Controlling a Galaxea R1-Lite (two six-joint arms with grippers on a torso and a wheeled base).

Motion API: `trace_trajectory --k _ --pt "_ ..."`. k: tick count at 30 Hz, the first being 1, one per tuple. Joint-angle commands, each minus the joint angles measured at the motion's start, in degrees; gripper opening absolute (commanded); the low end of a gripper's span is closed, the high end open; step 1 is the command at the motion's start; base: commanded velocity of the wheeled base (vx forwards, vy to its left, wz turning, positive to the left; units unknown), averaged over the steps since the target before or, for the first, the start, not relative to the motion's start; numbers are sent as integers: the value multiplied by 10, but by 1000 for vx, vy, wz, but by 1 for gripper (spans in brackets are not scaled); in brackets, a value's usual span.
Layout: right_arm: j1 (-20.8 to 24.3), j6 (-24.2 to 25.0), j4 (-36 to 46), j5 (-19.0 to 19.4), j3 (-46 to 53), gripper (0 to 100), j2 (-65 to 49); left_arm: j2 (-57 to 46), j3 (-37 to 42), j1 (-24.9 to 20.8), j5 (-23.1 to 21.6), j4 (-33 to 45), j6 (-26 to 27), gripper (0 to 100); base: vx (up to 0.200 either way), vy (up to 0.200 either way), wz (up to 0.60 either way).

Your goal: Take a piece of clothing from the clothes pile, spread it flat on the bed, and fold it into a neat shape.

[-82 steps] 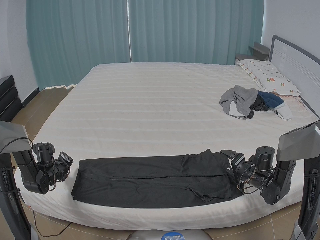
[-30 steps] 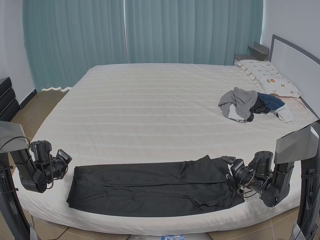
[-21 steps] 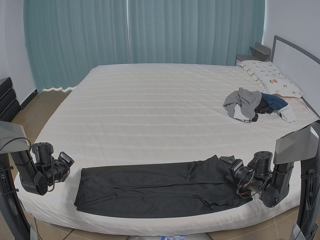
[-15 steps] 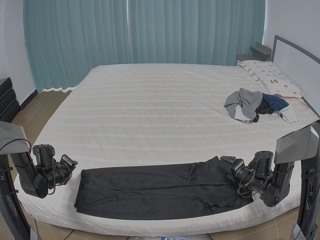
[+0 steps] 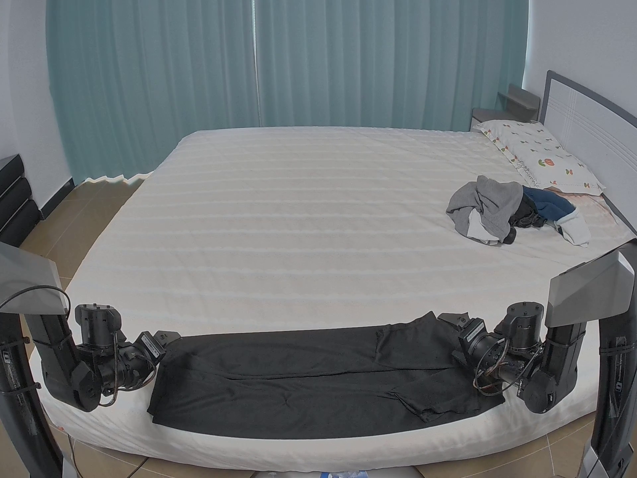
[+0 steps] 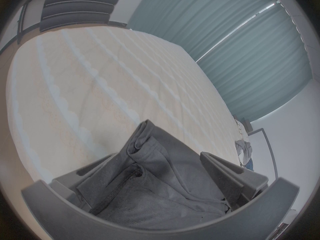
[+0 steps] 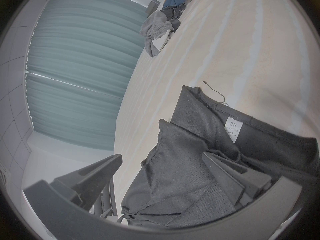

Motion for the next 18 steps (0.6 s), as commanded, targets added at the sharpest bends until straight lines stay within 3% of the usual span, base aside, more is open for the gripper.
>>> trace_trajectory --k 1,9,10,16,18 --pt "0 0 -9 0 0 100 1 25 -3 -13 4 -5 2 100 0 0 0" --pt "0 0 -9 0 1 100 1 49 -17 -18 8 -5 10 100 0 0 0" --pt "0 0 -9 0 1 100 1 49 -14 -18 9 -5 12 0 0 0 0" --pt "0 0 -9 0 1 100 -1 44 -3 -16 38 -4 15 0 0 0 0" --pt "0 1 -9 0 1 100 0 42 0 -16 60 -4 41 0 0 0 0"
